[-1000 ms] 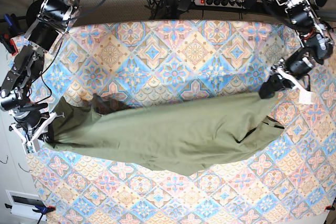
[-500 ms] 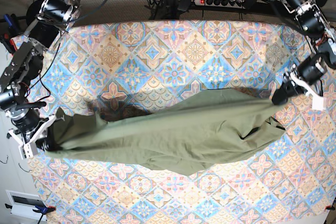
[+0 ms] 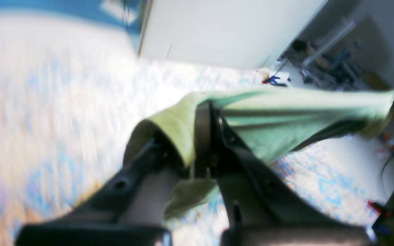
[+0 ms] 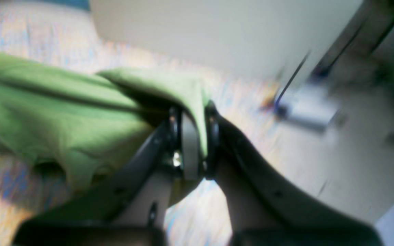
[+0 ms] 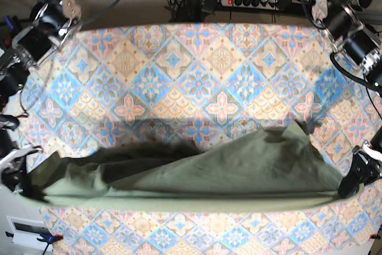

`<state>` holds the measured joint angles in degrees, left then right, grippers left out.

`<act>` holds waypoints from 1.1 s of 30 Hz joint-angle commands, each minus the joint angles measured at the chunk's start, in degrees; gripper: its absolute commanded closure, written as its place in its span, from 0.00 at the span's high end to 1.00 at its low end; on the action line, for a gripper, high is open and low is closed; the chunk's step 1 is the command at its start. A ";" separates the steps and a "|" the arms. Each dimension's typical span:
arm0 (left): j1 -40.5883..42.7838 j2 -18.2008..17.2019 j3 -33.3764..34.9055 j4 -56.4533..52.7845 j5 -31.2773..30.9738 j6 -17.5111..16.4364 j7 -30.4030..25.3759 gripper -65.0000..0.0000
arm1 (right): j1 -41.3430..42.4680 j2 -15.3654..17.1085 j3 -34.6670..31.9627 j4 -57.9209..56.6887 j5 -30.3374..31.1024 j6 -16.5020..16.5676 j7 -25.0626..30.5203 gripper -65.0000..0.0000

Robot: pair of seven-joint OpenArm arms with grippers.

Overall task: Layout the t-shirt on the table in an organized manner, then fold the t-shirt properly
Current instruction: 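Lift the t-shirt high with both grippers, stretching it between them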

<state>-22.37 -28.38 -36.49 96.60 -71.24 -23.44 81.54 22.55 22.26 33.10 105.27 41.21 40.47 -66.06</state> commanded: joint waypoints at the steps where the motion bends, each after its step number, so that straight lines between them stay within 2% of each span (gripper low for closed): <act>1: -3.52 -1.73 0.93 -1.34 0.17 0.28 -1.67 0.00 | 2.38 1.52 0.70 -0.09 -0.55 -0.47 0.44 0.01; 7: -16.27 -2.87 8.05 -12.16 2.98 0.28 -2.02 0.00 | 10.11 4.60 0.35 -8.35 -0.55 -0.47 0.17 0.01; 10: -22.33 -2.70 10.78 -17.87 4.65 0.28 -2.20 0.00 | 16.18 5.56 -2.90 -14.68 -0.82 -0.47 0.17 0.01; 14: -32.09 0.47 15.00 -30.97 7.73 0.28 -5.63 0.00 | 26.99 5.74 -8.44 -28.13 -0.99 -0.47 0.52 0.01; 18: -40.27 2.75 15.79 -41.96 11.68 0.28 -8.61 0.00 | 36.84 5.47 -11.61 -40.97 -1.34 -0.47 0.79 0.01; 22: -47.92 5.13 15.52 -51.10 15.37 0.28 -12.22 0.00 | 45.63 5.47 -12.93 -53.27 -3.37 -0.47 5.36 0.01; 28: -52.63 5.74 15.44 -55.50 16.34 0.28 -14.68 0.00 | 52.25 5.39 -13.19 -60.57 -3.45 -0.47 10.19 0.01; 33: -52.63 5.57 15.44 -55.15 16.08 0.28 -14.06 0.00 | 52.25 5.39 -12.75 -60.22 -2.40 -0.47 8.52 0.01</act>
<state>-72.16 -22.39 -20.97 40.45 -53.52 -22.76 69.10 72.51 27.05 20.34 43.99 36.82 39.81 -59.42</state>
